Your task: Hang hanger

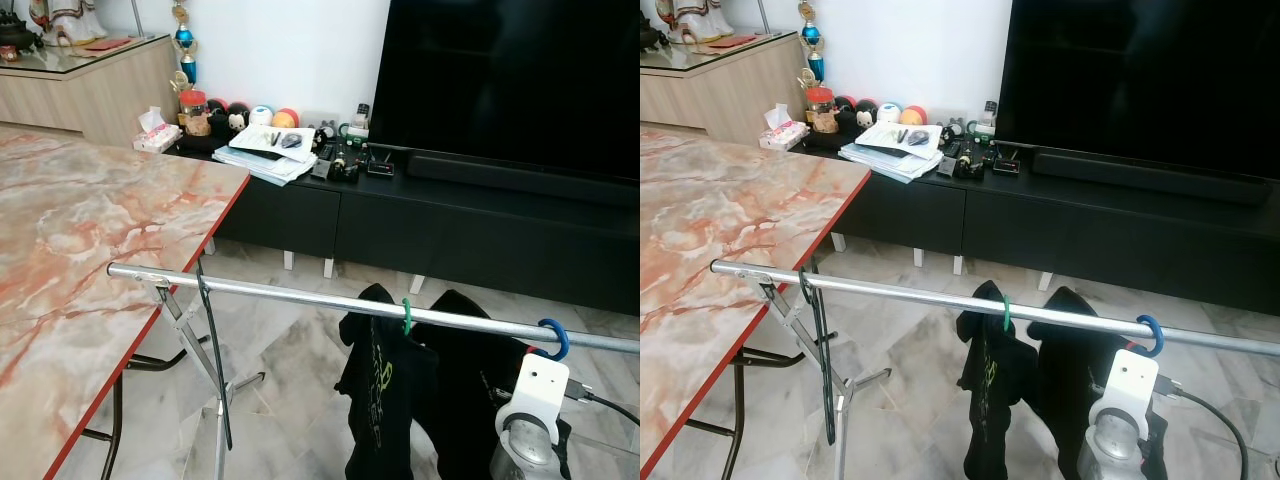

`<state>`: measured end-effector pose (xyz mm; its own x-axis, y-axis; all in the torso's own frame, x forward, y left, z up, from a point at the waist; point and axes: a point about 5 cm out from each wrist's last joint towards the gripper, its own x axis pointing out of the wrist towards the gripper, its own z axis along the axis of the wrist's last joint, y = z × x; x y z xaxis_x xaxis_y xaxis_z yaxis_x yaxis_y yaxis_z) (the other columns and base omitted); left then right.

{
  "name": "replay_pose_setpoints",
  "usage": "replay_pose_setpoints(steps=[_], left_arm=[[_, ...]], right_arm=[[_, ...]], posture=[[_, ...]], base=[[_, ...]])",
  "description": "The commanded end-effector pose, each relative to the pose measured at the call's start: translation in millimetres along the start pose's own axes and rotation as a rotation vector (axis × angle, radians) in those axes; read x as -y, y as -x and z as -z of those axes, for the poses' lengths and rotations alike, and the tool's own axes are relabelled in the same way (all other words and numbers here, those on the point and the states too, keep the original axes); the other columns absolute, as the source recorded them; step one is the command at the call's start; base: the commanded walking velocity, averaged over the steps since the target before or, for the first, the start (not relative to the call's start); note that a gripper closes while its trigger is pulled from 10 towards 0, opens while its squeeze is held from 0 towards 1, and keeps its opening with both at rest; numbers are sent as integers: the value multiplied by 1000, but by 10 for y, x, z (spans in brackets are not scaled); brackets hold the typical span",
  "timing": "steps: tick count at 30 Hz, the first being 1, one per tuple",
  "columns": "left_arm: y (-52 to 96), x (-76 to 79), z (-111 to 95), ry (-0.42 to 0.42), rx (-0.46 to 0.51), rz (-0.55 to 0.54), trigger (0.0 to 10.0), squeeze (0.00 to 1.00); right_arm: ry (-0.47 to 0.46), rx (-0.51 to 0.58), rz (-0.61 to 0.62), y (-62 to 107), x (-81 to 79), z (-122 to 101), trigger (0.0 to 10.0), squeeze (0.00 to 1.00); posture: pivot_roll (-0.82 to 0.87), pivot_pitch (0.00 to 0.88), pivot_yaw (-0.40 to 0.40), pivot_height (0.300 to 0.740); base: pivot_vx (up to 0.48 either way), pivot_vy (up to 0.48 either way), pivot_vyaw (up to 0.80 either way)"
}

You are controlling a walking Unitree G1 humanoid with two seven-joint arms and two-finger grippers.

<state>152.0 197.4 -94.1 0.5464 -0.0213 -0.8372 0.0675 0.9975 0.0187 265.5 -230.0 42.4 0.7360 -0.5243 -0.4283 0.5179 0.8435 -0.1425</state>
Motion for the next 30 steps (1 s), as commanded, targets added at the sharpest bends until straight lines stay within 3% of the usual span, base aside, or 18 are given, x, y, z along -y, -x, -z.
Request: replay_pose_setpoints(steps=[1,4,8,13,19,30], left_arm=[[11,35,81,-19,-32,16,10000,0],[11,34,81,-20,-33,16,10000,0],[11,40,86,-24,-37,25,10000,0],[12,40,90,-44,-40,27,10000,0],[13,42,94,-46,-41,26,10000,0],[11,49,83,-49,-31,27,10000,0]], right_arm=[[-13,-32,-17,-27,-16,44,10000,0],[-21,-31,-41,-43,-63,23,10000,0],[4,-77,-165,-95,-288,-5,10000,0],[-27,-31,-215,-106,-420,-135,10000,0],[-65,114,-205,-106,-427,-362,10000,0],[-92,136,-147,-153,-347,-357,10000,0]], posture=[[157,0,-29,740],[157,0,-29,740],[162,0,-26,740],[169,0,-28,740],[166,0,-26,740],[170,0,-28,740]], base=[[0,0,0],[0,0,0],[0,0,0],[0,0,0],[0,0,0],[0,0,0]])
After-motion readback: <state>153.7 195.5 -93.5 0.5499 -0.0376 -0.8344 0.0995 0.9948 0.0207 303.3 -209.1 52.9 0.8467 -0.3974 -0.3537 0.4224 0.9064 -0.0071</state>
